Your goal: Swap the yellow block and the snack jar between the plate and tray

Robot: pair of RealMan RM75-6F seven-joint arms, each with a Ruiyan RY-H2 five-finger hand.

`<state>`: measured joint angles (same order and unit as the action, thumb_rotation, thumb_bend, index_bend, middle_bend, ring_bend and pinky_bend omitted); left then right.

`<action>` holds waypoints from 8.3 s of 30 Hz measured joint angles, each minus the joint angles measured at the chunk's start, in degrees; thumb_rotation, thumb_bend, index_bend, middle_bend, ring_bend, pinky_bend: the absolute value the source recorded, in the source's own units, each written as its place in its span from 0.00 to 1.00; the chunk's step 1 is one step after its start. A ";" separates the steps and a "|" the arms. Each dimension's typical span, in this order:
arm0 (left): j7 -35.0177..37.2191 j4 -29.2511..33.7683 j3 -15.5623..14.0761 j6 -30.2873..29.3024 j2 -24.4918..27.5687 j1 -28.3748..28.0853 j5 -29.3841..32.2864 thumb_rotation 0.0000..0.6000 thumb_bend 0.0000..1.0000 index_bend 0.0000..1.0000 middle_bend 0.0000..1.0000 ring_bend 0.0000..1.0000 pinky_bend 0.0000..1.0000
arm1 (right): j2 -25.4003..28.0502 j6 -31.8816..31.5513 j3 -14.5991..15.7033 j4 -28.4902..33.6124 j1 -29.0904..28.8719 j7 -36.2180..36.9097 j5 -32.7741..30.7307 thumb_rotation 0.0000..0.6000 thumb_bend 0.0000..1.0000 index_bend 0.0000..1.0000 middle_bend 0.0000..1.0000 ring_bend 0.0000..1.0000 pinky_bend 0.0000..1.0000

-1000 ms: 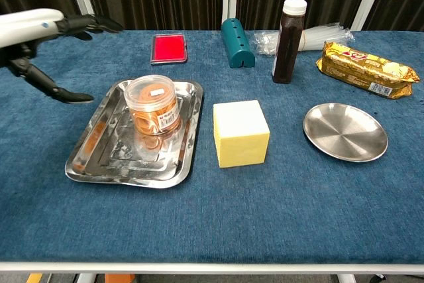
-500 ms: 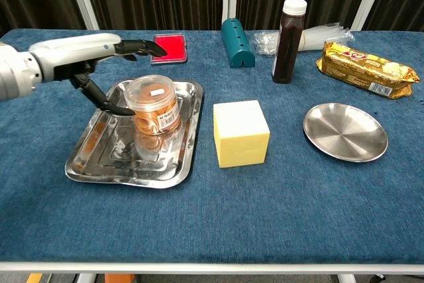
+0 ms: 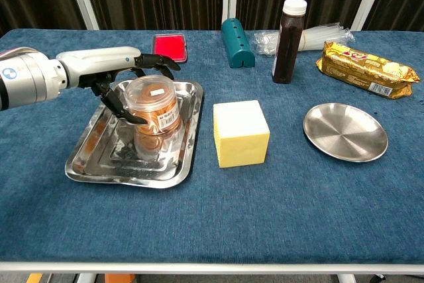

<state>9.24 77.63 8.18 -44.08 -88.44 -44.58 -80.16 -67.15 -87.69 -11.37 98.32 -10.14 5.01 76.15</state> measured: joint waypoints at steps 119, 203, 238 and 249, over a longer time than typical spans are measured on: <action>-21.48 7.47 1.22 -6.00 -13.98 -8.38 14.08 1.00 0.04 0.15 0.14 0.11 0.32 | -1.04 2.63 -2.84 -5.88 2.52 9.37 -0.07 1.00 0.00 0.00 0.02 0.00 0.00; -7.80 12.31 -7.56 -38.05 15.64 27.60 3.70 1.00 0.13 0.07 0.02 0.00 0.19 | -15.50 38.56 -4.60 -5.83 -32.71 -31.04 -17.28 1.00 0.00 0.00 0.01 0.00 0.00; -1.56 8.19 -4.73 -36.22 15.86 31.80 1.19 1.00 0.13 0.08 0.02 0.00 0.19 | -33.88 38.43 -2.21 -26.90 -47.50 -34.38 -26.57 1.00 0.26 0.46 0.47 0.45 0.61; -2.62 9.72 -4.00 -34.96 16.15 31.62 1.00 1.00 0.13 0.08 0.02 0.00 0.19 | -21.77 27.55 -0.83 -7.58 -40.66 -31.94 -16.64 1.00 0.26 0.46 0.48 0.45 0.62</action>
<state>6.62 87.35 4.17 -79.04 -72.30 -12.97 -79.17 -88.92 -60.14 -12.20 90.74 -50.80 -26.93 59.51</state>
